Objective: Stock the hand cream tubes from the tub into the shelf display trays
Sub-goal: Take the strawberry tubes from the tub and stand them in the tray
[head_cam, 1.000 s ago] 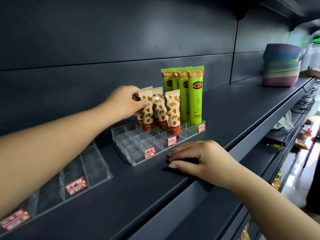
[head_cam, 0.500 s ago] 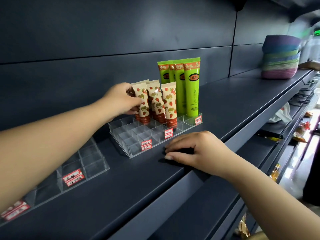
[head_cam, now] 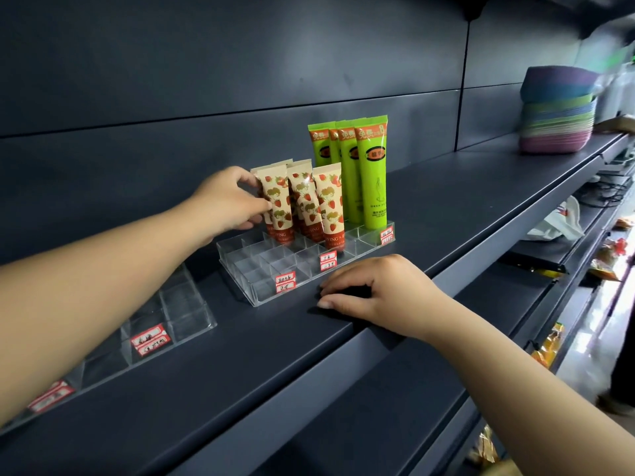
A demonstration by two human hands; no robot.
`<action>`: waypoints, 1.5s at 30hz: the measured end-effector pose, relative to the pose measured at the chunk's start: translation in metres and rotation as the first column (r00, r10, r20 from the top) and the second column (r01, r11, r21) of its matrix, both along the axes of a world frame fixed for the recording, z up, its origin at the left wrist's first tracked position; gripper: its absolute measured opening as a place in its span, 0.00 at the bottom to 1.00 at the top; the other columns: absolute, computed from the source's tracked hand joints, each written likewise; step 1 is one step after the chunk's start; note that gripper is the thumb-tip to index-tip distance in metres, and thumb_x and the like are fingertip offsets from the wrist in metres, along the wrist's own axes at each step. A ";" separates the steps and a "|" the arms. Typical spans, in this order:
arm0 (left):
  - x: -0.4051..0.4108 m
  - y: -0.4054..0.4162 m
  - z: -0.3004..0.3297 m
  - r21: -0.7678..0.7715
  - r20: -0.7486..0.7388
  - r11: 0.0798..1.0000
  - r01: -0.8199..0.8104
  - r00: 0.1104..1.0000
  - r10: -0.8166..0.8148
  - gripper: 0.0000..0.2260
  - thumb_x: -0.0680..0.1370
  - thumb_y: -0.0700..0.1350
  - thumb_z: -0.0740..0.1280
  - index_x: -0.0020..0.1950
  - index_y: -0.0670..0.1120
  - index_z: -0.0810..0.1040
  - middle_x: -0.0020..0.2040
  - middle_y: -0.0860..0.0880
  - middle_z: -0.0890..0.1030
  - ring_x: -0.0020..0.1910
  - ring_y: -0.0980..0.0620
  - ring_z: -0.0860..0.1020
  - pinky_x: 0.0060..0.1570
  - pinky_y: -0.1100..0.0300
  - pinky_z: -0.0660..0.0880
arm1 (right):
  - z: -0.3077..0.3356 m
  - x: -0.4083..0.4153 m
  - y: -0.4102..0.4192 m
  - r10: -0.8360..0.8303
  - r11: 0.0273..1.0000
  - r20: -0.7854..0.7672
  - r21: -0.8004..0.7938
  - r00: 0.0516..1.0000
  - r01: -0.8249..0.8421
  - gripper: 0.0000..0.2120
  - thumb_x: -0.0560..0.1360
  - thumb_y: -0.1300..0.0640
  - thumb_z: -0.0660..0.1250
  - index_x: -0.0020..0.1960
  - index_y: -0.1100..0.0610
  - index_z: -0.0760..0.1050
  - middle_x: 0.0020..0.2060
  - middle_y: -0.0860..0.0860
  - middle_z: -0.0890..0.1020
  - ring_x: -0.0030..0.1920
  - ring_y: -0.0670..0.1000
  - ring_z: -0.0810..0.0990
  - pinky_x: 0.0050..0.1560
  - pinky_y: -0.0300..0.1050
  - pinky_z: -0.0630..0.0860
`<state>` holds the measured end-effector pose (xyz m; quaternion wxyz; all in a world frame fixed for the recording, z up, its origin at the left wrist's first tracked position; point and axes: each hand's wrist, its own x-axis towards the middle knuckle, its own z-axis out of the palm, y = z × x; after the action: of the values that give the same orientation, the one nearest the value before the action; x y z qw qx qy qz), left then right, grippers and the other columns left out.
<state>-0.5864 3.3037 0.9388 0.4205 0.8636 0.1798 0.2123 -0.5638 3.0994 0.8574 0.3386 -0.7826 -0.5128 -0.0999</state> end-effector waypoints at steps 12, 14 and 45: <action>-0.130 -0.063 0.007 0.450 -0.010 0.893 -0.035 0.999 0.044 0.05 0.73 0.44 0.67 0.39 0.53 0.75 0.39 0.56 0.80 0.42 0.58 0.79 0.44 0.69 0.73 | 0.001 -0.005 -0.003 -0.025 0.999 0.085 0.026 0.996 0.022 0.09 0.73 0.52 0.68 0.47 0.56 0.83 0.47 0.51 0.85 0.50 0.51 0.81 0.52 0.44 0.72; -0.153 -0.079 -0.002 0.586 -0.001 0.810 -0.035 0.999 0.045 0.03 0.73 0.47 0.65 0.40 0.54 0.75 0.38 0.58 0.78 0.40 0.63 0.76 0.39 0.73 0.68 | 0.000 -0.009 -0.006 -0.053 0.993 0.103 0.108 0.993 0.042 0.09 0.72 0.54 0.69 0.47 0.58 0.83 0.46 0.53 0.85 0.49 0.52 0.81 0.50 0.39 0.70; -0.154 -0.272 -0.278 0.343 -0.332 0.631 0.696 0.718 -0.611 0.07 0.77 0.48 0.60 0.48 0.48 0.76 0.45 0.53 0.78 0.48 0.53 0.72 0.42 0.59 0.69 | -0.212 -0.145 -0.292 -0.683 0.691 -0.156 -0.455 0.713 0.562 0.09 0.75 0.53 0.66 0.46 0.56 0.82 0.44 0.50 0.84 0.44 0.52 0.80 0.47 0.44 0.74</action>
<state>-0.7404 3.0321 0.6611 0.2412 0.9569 -0.1620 -0.0011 -0.7091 2.8071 0.6452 0.2042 -0.9656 -0.1606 0.0152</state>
